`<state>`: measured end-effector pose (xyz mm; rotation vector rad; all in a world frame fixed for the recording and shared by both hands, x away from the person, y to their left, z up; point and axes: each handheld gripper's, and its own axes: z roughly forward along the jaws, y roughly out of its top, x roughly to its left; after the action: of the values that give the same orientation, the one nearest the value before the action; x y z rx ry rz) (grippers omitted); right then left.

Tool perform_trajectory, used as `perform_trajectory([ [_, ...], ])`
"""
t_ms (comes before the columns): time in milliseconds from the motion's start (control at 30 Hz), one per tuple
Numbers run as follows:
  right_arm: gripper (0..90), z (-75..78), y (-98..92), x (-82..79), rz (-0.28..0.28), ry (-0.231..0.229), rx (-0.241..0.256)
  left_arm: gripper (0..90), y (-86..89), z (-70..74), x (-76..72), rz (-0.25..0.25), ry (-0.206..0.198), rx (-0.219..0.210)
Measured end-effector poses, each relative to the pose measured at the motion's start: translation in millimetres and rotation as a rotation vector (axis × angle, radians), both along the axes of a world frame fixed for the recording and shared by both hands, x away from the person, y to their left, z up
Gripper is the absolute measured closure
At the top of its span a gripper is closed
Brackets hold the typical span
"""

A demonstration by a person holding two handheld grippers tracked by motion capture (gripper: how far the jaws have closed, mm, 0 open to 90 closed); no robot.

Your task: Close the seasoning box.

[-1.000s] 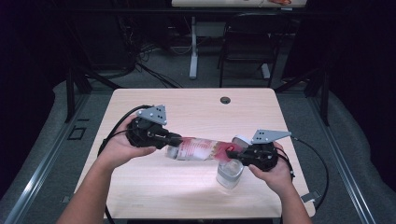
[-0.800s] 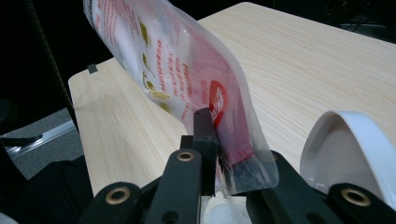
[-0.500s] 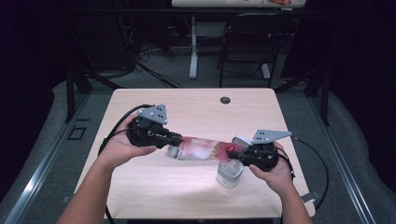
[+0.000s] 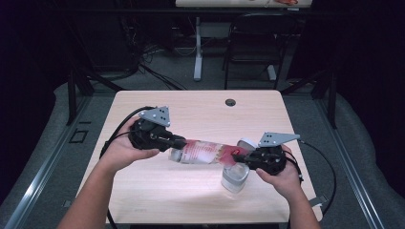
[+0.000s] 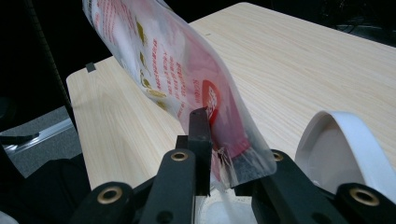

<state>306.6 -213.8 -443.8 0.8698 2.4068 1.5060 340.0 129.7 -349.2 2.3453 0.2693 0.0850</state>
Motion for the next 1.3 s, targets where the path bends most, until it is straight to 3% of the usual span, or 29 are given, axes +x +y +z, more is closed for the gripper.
perform_trajectory([
  [467, 88.3, 0.3, -3.5, 0.1, 0.017, 0.016, 0.017, 82.6, -3.3, 2.6, 0.4, -0.007, 0.001, 0.005],
  [1300, 88.8, -2.8, -4.3, 2.4, 0.019, 0.044, 0.020, 82.0, -5.6, 2.4, 2.0, -0.005, 0.004, 0.011],
])
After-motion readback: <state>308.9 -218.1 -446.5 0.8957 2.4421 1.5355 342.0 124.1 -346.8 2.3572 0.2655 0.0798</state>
